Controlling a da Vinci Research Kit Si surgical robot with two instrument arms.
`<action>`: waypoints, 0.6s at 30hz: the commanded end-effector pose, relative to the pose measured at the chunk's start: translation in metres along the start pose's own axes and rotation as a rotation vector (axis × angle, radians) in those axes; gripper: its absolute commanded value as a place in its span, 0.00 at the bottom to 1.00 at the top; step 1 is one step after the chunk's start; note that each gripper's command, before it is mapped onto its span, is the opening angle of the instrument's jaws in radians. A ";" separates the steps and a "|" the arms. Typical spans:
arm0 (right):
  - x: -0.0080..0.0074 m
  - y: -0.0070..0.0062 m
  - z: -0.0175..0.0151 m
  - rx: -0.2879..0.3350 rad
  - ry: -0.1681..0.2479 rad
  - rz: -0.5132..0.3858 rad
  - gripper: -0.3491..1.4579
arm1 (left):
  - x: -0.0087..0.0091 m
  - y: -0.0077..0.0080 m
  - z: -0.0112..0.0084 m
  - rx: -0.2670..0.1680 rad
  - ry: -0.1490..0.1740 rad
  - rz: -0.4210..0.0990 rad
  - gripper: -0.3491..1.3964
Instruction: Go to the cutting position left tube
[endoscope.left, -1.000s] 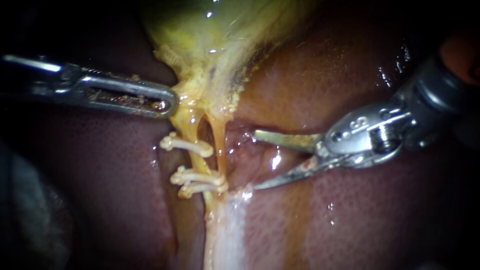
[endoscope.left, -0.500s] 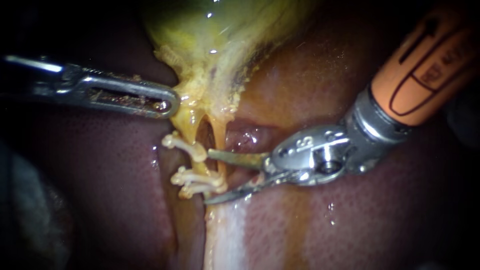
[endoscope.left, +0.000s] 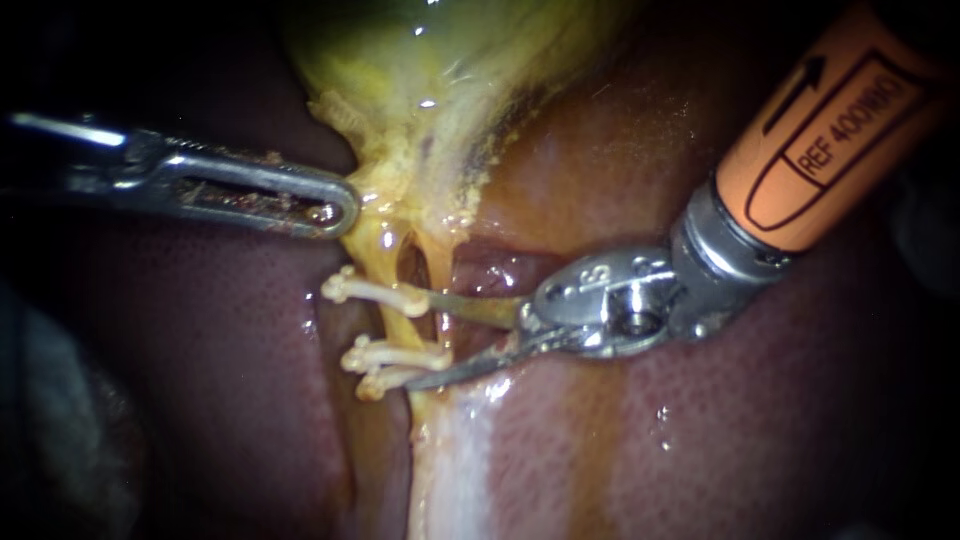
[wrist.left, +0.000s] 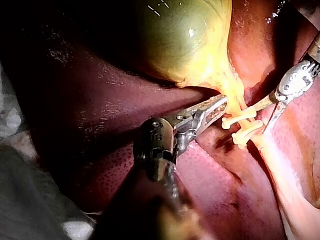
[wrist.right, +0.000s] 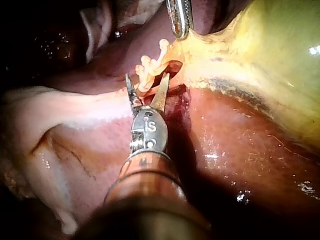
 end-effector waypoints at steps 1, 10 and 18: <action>0.0001 0.0000 0.0003 0.008 0.006 0.000 0.98 | 0.0000 0.0000 0.0000 0.000 0.000 0.000 0.00; 0.0011 -0.0003 0.0021 0.119 0.051 0.036 0.94 | 0.0000 0.0000 0.0001 0.001 0.000 0.000 0.00; 0.0027 -0.0001 0.0043 0.107 0.110 0.096 0.91 | 0.0000 0.0002 0.0003 0.002 0.001 -0.001 0.00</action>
